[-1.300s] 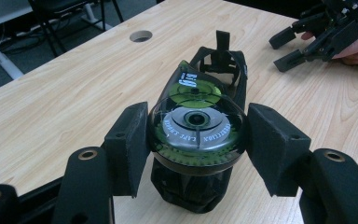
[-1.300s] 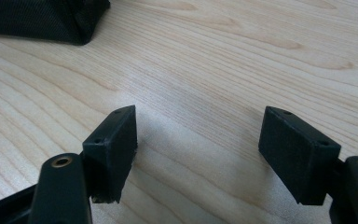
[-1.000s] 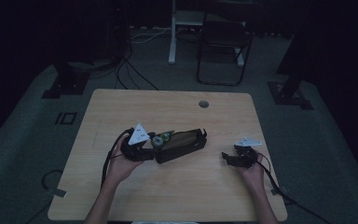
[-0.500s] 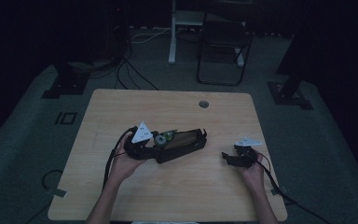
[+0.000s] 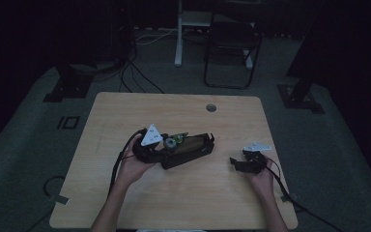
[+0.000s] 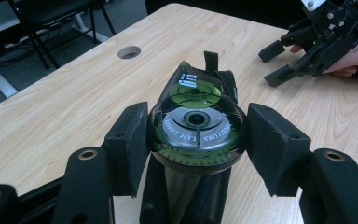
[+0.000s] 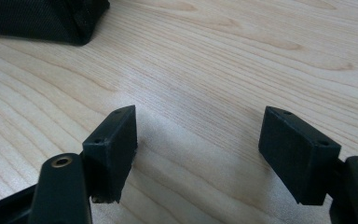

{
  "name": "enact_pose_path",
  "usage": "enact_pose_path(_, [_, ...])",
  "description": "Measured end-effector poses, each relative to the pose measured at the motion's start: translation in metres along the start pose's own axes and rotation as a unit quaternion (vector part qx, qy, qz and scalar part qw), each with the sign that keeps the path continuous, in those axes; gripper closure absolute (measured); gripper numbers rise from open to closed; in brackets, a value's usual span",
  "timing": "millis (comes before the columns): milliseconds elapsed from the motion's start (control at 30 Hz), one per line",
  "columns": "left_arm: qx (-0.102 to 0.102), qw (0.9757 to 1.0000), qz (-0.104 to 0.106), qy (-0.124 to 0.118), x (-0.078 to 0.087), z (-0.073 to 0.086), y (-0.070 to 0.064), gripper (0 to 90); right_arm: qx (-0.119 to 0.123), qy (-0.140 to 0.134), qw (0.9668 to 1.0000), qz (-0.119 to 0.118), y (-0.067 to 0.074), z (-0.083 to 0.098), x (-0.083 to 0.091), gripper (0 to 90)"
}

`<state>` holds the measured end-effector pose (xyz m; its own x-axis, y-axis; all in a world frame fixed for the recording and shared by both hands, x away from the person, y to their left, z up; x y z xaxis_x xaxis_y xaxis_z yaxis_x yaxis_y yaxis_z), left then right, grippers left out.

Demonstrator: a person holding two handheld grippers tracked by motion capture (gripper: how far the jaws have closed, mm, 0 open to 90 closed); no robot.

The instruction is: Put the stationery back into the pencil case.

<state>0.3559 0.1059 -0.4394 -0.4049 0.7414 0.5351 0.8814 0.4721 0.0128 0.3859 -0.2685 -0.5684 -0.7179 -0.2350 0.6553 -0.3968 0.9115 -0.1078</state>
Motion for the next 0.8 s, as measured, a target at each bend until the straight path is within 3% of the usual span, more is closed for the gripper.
enact_pose_path(800, [-0.006, 0.9998, 0.016, -0.002, -0.018, -0.007, 0.001, 41.5, 0.000, 0.000, 1.0000, 0.000, 0.000, 0.000, 0.000, 27.6])
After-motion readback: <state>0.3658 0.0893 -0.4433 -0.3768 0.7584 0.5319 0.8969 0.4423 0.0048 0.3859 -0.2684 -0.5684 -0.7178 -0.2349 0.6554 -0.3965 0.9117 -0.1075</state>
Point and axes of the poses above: each handheld gripper's, and its own axes: x roughly backward along the jaws, z roughly out of its underside, y roughly to its left, the point moved 2 cm from there along -x, roughly forward along the jaws, and after that the axes turned 10 degrees about z, right-handed, at the moved point
